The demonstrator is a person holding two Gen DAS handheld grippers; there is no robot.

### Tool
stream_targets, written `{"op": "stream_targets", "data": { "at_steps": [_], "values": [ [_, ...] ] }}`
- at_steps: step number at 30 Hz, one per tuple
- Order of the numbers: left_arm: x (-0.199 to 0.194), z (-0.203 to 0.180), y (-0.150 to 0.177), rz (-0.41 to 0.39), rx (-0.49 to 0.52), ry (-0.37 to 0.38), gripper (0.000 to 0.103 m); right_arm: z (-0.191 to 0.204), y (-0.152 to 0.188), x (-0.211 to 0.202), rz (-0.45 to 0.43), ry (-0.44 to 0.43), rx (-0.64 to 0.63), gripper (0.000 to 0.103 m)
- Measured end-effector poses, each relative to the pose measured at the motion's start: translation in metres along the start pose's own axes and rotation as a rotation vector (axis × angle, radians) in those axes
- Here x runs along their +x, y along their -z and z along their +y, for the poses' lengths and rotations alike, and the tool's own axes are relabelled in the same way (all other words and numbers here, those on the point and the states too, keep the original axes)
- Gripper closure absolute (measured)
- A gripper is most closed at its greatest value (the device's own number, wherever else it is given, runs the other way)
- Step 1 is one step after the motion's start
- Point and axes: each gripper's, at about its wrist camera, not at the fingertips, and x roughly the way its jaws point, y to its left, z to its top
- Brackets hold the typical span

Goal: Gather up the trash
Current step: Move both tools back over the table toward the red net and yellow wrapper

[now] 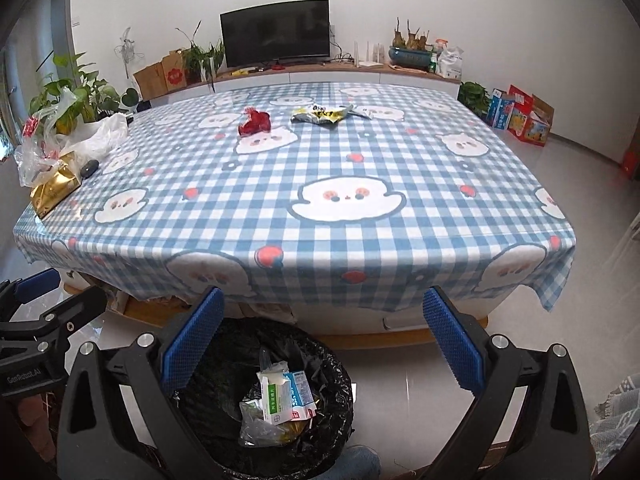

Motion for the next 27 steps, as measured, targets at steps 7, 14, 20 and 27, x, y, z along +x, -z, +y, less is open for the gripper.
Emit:
{"op": "stream_targets", "data": {
  "at_steps": [7, 14, 20, 27],
  "values": [
    [-0.013, 0.002, -0.018, -0.028, 0.003, -0.002, 0.006, 0.0, -0.023, -0.008, -0.026, -0.002, -0.005, 0.008],
    [-0.013, 0.004, -0.037, -0.036, -0.004, -0.003, 0.006, -0.009, -0.046, -0.007, -0.046, 0.004, 0.014, 0.008],
    [-0.009, 0.0, -0.056, -0.039, -0.011, 0.003, 0.006, -0.01, -0.061, 0.0, -0.043, 0.002, 0.013, 0.008],
    [0.011, 0.0, -0.079, -0.022, -0.018, 0.002, 0.006, -0.019, -0.078, 0.016, -0.034, 0.013, 0.022, 0.008]
  ]
}}
